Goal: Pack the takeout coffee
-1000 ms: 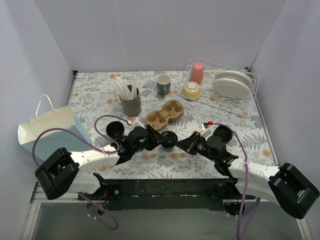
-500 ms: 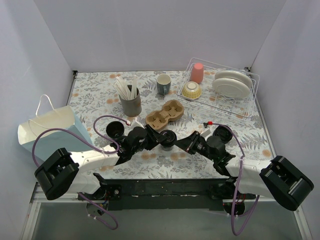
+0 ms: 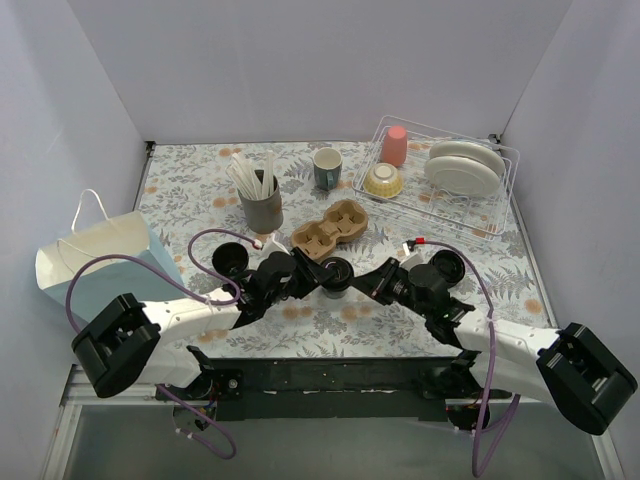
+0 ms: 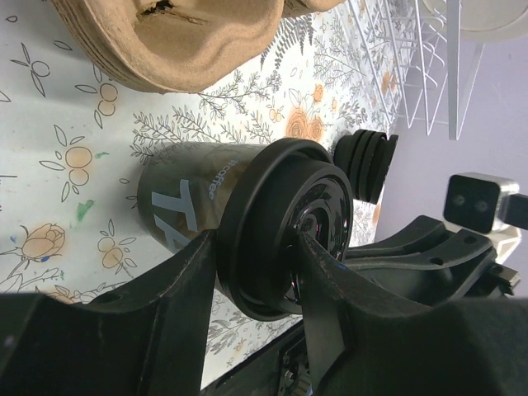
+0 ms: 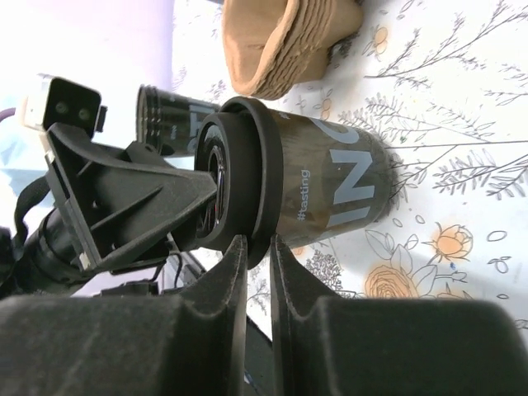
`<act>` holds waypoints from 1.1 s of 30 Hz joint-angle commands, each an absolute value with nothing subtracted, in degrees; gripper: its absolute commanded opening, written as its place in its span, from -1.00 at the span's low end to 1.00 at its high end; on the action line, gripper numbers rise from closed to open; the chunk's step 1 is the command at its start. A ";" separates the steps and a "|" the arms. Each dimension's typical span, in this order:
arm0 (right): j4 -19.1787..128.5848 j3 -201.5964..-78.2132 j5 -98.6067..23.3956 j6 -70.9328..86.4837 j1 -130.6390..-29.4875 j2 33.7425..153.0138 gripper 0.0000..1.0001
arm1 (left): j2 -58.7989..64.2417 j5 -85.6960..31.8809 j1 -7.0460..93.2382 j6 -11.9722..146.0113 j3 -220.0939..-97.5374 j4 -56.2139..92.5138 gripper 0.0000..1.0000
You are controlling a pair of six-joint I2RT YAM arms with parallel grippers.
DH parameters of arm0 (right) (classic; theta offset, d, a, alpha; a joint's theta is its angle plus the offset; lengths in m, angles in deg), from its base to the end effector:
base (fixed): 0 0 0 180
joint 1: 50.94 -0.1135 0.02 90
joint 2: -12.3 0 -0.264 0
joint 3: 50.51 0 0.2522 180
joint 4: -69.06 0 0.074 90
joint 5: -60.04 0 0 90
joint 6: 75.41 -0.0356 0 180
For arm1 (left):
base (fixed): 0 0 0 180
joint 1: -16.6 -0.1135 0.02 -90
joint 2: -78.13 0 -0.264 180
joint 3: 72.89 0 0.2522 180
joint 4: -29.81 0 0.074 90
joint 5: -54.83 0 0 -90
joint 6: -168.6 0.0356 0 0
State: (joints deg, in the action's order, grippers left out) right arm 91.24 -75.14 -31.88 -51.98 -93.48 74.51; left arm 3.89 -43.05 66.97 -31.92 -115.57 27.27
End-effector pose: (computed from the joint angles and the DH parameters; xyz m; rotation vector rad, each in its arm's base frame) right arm 0.1483 0.1377 0.1641 0.4050 2.0298 1.3046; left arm 0.1656 -0.1923 0.1743 -1.3584 2.1598 -1.3049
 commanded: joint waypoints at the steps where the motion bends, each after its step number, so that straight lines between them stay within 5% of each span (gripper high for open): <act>1: 63.92 -78.06 -21.70 -41.23 -93.04 75.49 -0.77 | -1.85 -35.78 69.16 -27.05 -110.99 6.82 -0.22; 4: 69.35 -78.43 -22.58 -40.08 -93.04 75.84 -0.93 | -1.68 -36.05 69.16 -27.22 -110.91 6.82 -0.22; 12: 84.57 -72.88 -30.93 -42.28 -93.04 84.63 -0.79 | -3.00 -35.61 69.16 -27.75 -109.68 7.87 -0.22; 16: 82.90 -74.11 -30.32 -41.66 -93.04 84.02 -0.75 | -3.26 -35.61 69.16 -27.66 -109.85 8.22 -0.22; 26: 66.56 -86.49 -28.21 -31.38 -93.04 71.37 -0.25 | -3.00 -35.61 69.24 -25.20 -112.13 6.64 -0.20; 33: 60.57 -93.00 -26.18 -21.90 -91.38 67.67 -0.22 | -1.59 -35.78 69.07 -23.71 -113.19 5.24 -0.16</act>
State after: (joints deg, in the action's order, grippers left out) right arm 65.32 -87.82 -28.53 -29.99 -92.67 69.09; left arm 0.85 -37.93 68.63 -27.61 -116.05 22.07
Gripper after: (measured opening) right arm 0.386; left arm 0.413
